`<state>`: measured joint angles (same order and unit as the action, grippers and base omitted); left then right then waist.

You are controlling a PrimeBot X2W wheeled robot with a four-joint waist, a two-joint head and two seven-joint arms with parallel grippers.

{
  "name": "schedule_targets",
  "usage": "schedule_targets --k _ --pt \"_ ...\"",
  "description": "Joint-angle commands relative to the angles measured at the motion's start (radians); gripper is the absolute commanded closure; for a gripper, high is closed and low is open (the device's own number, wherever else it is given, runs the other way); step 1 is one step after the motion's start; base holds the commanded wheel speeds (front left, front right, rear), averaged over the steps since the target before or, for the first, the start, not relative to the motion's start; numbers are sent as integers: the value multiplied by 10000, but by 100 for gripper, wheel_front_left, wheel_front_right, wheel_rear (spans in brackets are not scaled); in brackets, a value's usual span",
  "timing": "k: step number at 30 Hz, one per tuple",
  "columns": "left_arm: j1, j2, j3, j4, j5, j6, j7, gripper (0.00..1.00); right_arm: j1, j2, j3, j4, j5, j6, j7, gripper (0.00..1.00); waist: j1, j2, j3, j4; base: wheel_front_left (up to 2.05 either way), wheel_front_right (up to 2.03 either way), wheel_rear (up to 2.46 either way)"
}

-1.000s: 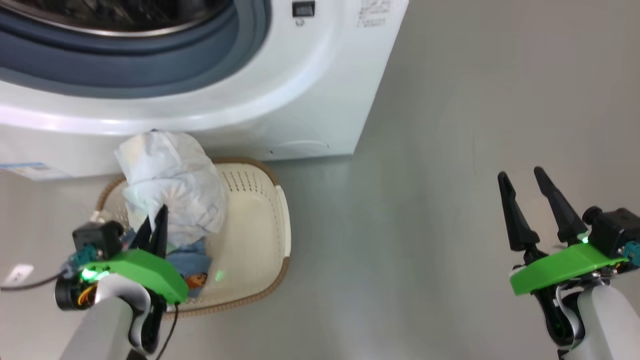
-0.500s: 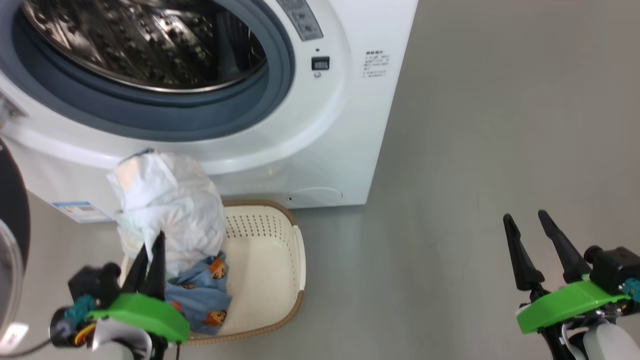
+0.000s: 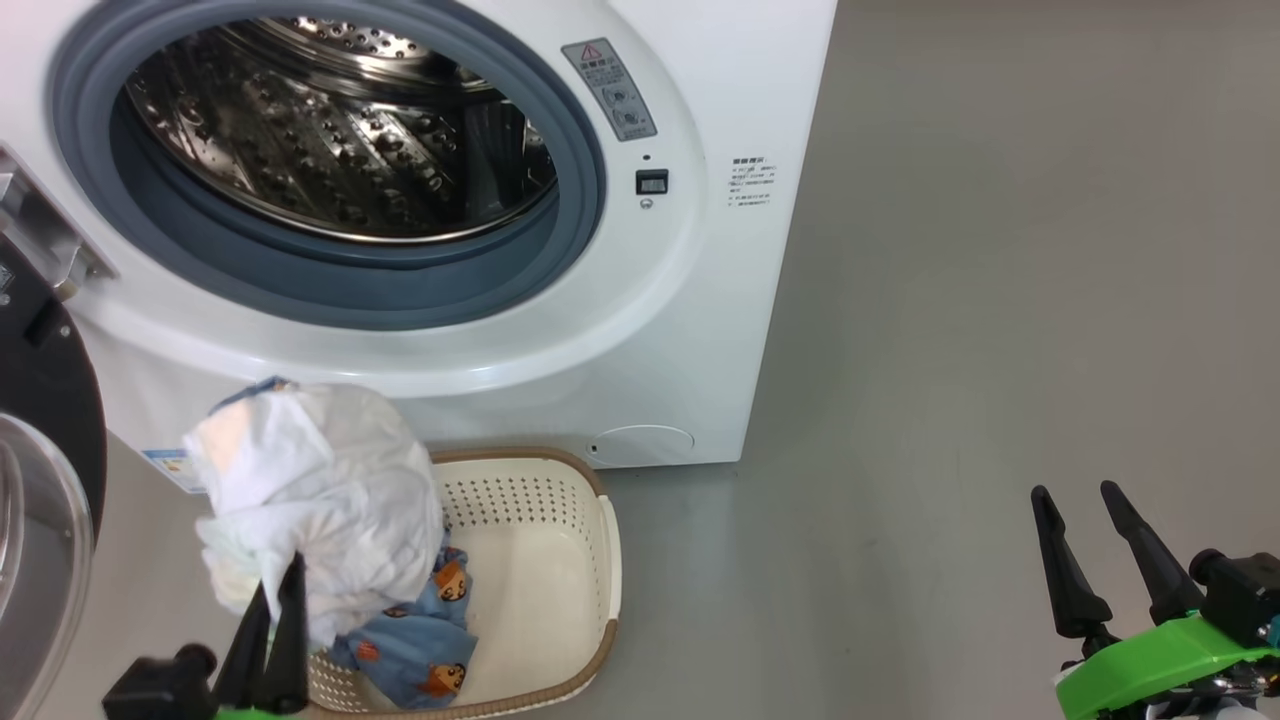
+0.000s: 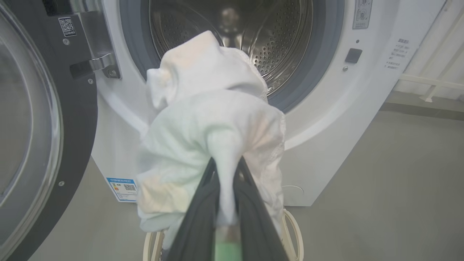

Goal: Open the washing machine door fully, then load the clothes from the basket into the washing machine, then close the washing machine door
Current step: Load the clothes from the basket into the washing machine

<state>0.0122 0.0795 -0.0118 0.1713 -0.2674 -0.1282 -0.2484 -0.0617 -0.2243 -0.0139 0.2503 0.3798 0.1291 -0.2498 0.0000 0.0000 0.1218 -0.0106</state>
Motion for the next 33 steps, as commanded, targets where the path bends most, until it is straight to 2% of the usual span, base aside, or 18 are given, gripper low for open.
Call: schedule_targets --k 1,8,16,20,33 --pt "-75 85 408 -373 107 -25 -133 100 46 -149 158 -267 -56 16 -120 0 0 0 0 -16 0 0 0" --pt "222 -129 591 -793 235 -25 -133 100 46 -104 94 -336 -80 16 -120 0 0 0 95 -76 0 0 0" --pt "-321 -220 649 -738 204 -25 -133 100 -172 -12 102 -450 -83 16 -120 0 0 0 558 -184 0 0 0" --pt "-1017 -229 656 -571 118 -25 -133 100 -419 48 112 -505 -61 16 -120 0 0 0 974 -248 0 0 0" --pt "-4463 234 946 499 265 -25 -134 100 -1462 217 399 -636 32 16 -120 0 0 0 2520 -687 0 0 0"
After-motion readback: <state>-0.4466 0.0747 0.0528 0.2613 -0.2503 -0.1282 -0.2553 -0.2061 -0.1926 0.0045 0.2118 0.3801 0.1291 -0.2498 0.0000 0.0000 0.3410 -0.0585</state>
